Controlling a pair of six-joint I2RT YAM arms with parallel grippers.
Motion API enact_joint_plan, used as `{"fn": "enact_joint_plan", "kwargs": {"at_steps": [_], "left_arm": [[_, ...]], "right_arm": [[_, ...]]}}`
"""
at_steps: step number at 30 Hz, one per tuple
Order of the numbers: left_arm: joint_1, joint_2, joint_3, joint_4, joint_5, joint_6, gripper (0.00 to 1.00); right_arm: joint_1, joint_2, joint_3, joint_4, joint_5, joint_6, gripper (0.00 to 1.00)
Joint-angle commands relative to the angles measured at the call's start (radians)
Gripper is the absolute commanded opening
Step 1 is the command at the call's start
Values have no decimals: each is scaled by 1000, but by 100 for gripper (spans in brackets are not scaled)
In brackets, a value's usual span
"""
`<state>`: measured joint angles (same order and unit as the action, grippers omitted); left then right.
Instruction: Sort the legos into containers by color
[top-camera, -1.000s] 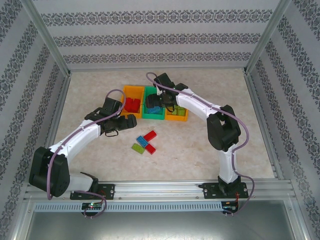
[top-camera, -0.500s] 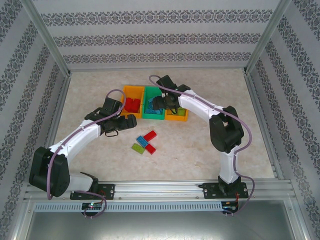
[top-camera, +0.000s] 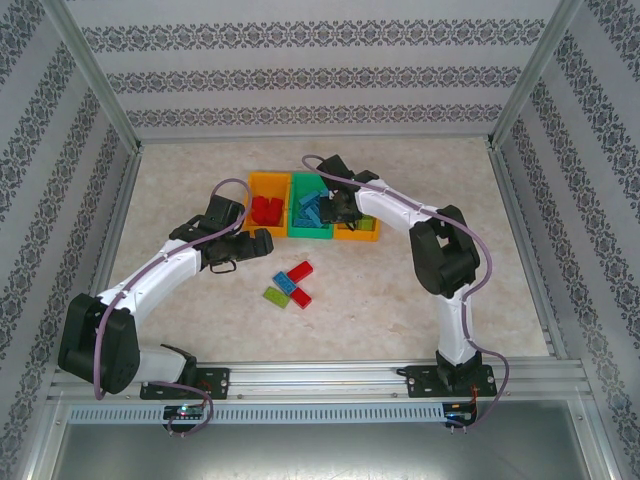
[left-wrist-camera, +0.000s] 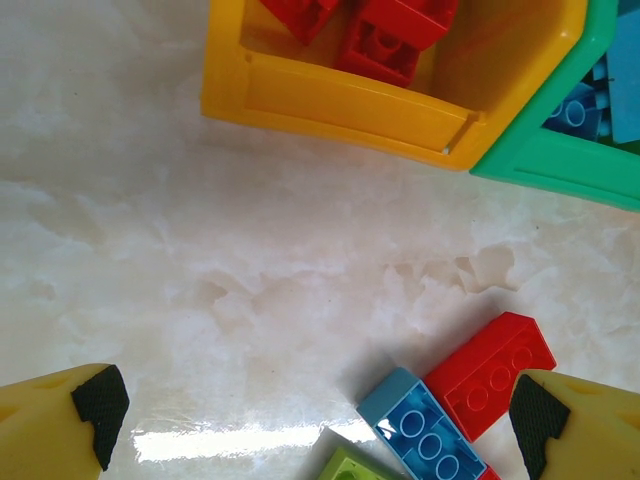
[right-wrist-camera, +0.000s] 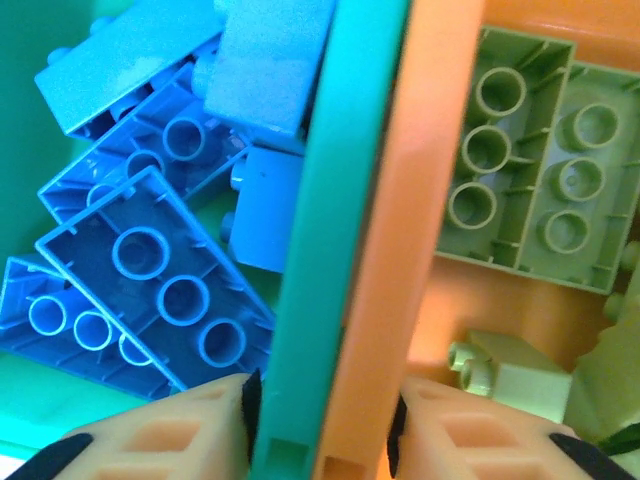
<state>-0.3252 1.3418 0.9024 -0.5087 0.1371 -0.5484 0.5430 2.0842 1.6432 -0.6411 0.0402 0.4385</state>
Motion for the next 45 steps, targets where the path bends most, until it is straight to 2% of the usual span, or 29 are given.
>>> {"fn": "enact_joint_plan", "kwargs": {"at_steps": [1,3,8,11,12,14,15,16,24,30,42,45], "left_arm": [[2,-4,0,-25,-23,28,100],[3,-6,-3,-26,-27,25,100],[2,-14,-12,-18,-33,18,100],[1,-14,-10,-15,-35,19,100],[1,-10,-11,-14,-35,19,100],[-1,-4,-6,-14,-36,19,100],[0,0,-5,-14,-37,19,100],[0,2,-4,-13,-37,18,100],[-1,-15,-22,-8,-70,3,99],[-1,-10,-25,-13,-97,-5,99],[1,-10,-32,-11,-103,-33,99],[0,-17,-36,-14,-111,-34,99]], "right_arm": [[-17,-9,-19,-32,29,-20,31],[-18,-38,-64,-26,36,-27,28],[-26,-129,-201,-8,62,-34,28],[-32,-176,-256,5,54,-25,34],[-31,-192,-267,7,49,-20,40],[-21,-224,-281,14,46,-8,69],[-12,-245,-290,23,44,-8,78],[2,-269,-301,35,45,-10,80],[152,-459,-489,153,69,-116,83],[277,-579,-686,282,-64,-214,80],[434,-383,-587,255,-172,-275,83],[453,-310,-539,228,-143,-283,82]]}}
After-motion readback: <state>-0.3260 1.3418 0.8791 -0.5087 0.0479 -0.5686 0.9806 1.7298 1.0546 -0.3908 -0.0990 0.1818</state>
